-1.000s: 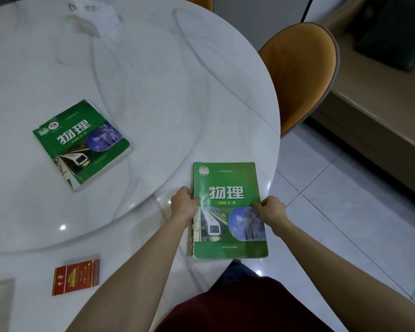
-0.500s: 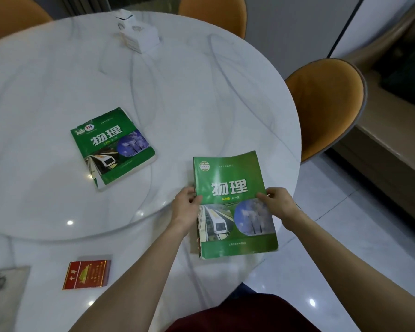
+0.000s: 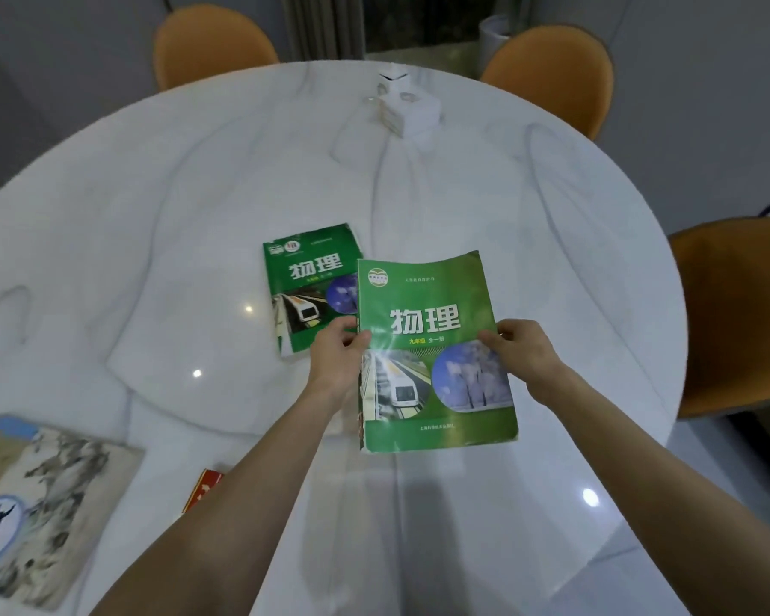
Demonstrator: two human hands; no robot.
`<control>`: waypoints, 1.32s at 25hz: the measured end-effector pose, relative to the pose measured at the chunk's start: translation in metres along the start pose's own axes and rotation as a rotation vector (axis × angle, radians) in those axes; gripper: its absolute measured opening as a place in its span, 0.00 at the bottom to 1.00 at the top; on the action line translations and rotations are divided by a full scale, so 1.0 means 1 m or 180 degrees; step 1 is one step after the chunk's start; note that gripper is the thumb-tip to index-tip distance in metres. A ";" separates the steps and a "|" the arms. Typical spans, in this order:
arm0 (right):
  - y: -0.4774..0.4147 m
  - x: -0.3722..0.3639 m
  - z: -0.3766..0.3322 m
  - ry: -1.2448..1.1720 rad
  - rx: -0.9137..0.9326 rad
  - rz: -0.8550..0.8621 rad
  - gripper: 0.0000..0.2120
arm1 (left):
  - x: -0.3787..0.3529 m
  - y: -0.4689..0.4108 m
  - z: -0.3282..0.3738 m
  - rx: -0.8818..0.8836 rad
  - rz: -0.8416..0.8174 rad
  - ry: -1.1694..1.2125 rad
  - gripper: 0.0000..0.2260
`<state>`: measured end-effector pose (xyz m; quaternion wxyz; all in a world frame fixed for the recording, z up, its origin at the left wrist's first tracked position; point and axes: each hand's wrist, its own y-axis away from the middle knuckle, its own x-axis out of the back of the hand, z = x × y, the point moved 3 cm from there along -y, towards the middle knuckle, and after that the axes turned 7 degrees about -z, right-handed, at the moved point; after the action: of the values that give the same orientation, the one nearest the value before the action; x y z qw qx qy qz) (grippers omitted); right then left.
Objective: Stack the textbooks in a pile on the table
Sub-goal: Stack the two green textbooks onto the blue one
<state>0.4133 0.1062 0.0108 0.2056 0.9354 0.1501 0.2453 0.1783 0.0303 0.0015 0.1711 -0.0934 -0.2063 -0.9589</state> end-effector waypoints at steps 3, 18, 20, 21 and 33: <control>-0.025 -0.017 -0.031 0.0126 0.0103 -0.0131 0.15 | 0.025 -0.017 0.007 0.0074 0.0165 0.0088 0.11; -0.164 -0.114 -0.127 0.0419 0.0224 -0.0633 0.10 | 0.121 -0.131 0.012 0.0377 0.0829 0.0020 0.13; -0.178 -0.128 -0.131 0.0446 0.0205 -0.0664 0.08 | 0.128 -0.145 0.007 0.0430 0.0888 -0.0005 0.12; -0.183 -0.133 -0.131 0.0483 0.0195 -0.0655 0.08 | 0.131 -0.149 0.005 0.0457 0.0904 -0.0010 0.12; -0.196 -0.158 -0.116 0.1271 0.0516 -0.0365 0.12 | 0.132 -0.170 -0.026 0.0290 0.0922 -0.0718 0.10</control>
<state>0.1856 0.2525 -0.0501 0.1095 0.8718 0.2599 0.4006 -0.0088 0.1268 -0.0507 0.2871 -0.2212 -0.2519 -0.8973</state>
